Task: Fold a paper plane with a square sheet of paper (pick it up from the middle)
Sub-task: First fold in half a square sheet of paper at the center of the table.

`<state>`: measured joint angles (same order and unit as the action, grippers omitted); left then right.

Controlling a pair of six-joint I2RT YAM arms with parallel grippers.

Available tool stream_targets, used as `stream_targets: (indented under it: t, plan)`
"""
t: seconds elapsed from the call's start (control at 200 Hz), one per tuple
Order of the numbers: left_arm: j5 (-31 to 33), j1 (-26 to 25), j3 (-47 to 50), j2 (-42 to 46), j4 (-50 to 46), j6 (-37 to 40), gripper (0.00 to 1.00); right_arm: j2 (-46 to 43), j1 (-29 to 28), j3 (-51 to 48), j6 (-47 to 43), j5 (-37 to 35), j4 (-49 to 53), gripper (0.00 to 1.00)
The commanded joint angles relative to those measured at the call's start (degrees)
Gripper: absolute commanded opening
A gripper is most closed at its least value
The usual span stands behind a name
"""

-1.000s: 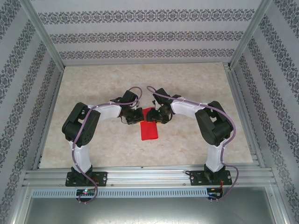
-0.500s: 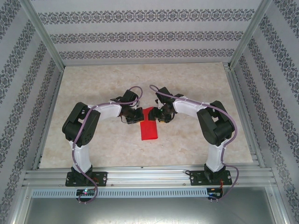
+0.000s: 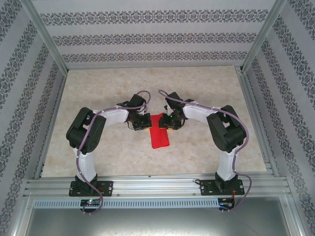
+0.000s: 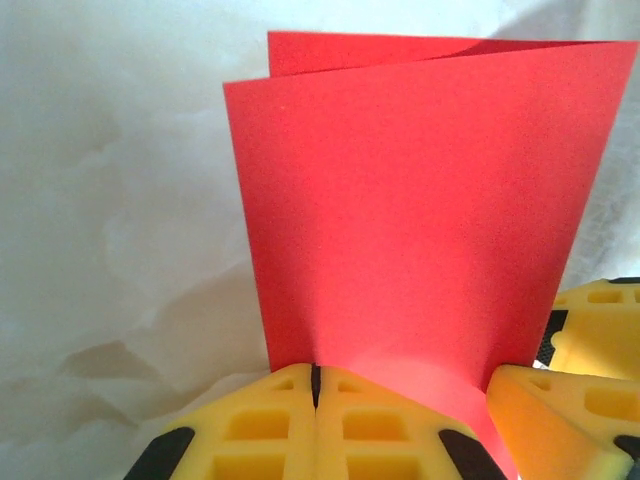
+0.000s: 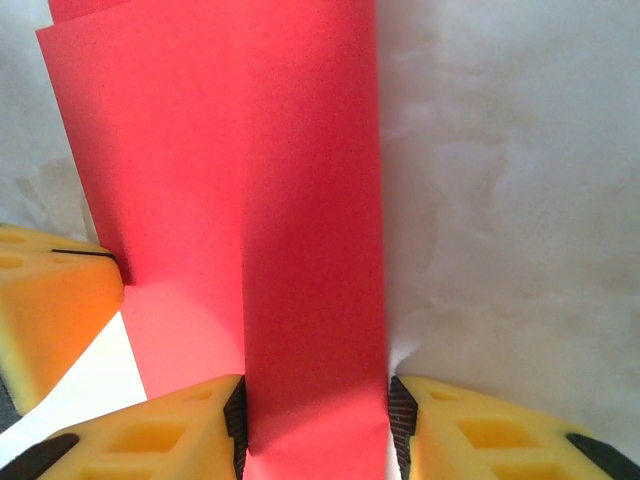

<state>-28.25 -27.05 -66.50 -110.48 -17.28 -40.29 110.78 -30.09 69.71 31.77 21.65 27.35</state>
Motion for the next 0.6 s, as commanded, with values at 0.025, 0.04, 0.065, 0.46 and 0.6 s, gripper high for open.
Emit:
stream_targets:
  t: [0.025,0.04,0.065,0.46,0.6]
  plan:
    - [-0.51,-0.81,-1.75,1.91,-0.55,0.62,0.06,0.69,0.36,-3.17,2.5,1.75,-4.02,0.43]
    - [-0.39,-0.81,-1.54,2.48,-0.31,0.32,0.07,0.59,0.45,-3.42,2.79,2.0,-4.57,0.43]
    - [-0.1,-0.81,-1.09,3.41,0.1,-0.15,0.1,0.45,0.63,-3.8,3.33,2.36,-5.36,0.43]
    - [-1.69,-0.1,11.5,12.16,10.89,-8.76,0.52,-2.8,3.8,-9.43,7.31,11.7,-15.47,0.51]
    - [-4.49,-0.07,14.45,12.04,15.63,-11.24,0.58,-3.62,4.33,-10.53,8.31,13.31,-17.52,0.53]
